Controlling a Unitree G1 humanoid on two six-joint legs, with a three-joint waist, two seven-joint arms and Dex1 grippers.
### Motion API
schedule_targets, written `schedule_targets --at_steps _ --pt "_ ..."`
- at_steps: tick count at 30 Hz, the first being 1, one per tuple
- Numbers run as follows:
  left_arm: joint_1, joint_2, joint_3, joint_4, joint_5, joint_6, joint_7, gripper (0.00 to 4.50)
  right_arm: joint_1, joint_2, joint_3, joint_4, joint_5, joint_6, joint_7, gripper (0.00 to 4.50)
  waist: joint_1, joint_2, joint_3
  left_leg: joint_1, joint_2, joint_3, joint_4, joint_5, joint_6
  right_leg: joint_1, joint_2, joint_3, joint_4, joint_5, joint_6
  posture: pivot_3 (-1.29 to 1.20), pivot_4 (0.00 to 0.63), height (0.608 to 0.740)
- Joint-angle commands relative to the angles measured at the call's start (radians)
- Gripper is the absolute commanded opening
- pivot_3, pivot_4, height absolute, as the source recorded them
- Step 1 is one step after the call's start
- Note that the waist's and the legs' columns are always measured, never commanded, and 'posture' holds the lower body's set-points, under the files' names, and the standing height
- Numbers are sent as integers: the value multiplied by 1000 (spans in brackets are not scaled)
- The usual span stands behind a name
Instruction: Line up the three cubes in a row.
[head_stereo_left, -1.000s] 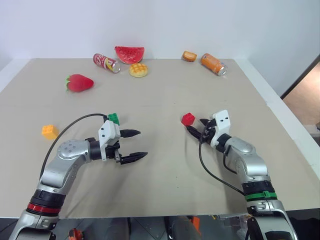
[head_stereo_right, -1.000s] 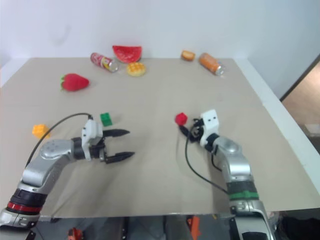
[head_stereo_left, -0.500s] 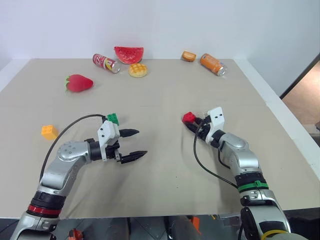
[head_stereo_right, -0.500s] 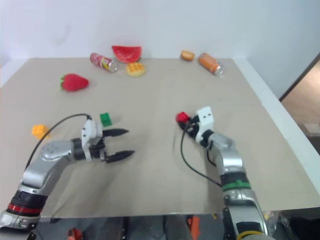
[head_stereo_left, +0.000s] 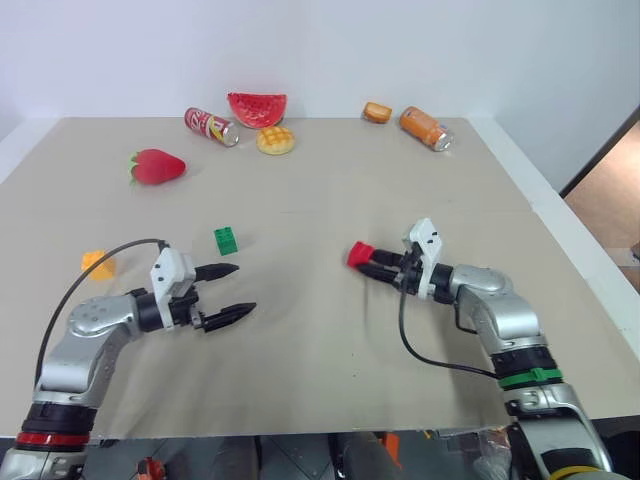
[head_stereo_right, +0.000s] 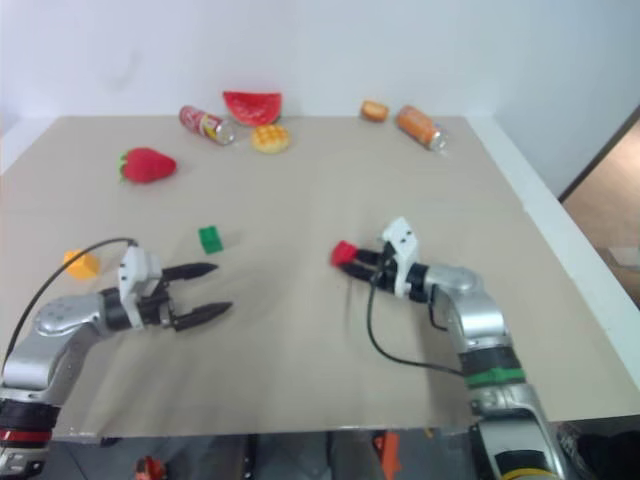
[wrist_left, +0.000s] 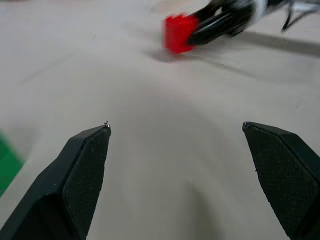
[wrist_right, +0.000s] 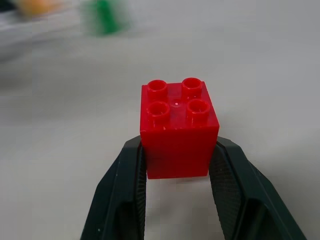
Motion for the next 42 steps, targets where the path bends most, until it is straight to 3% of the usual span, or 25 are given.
schedule_targets --at_steps 1,9,14,42 --pt "31 16 50 -48 -18 -14 6 4390 -44 -48 60 -44 23 17 169 1204 0 0 0 1 0 0 0 0 0 0 0 0 0 0 0 0 150 740" --pt "164 32 129 -180 -53 29 60 4390 -188 46 111 216 -65 -156 227 1204 -3 0 0 2 1 3 1 0 -1 0 0 0 0 2 -3 0 150 740" --pt "214 41 176 -248 -82 64 101 4390 -204 98 108 285 -77 -217 261 1204 2 0 0 1 2 3 0 0 -1 -2 1 0 0 0 -2 0 150 740" --pt "244 79 229 -295 -125 131 122 4390 -132 54 77 251 -88 -281 301 1204 0 0 0 1 3 6 0 -1 -2 -4 1 1 0 1 -3 0 150 740"
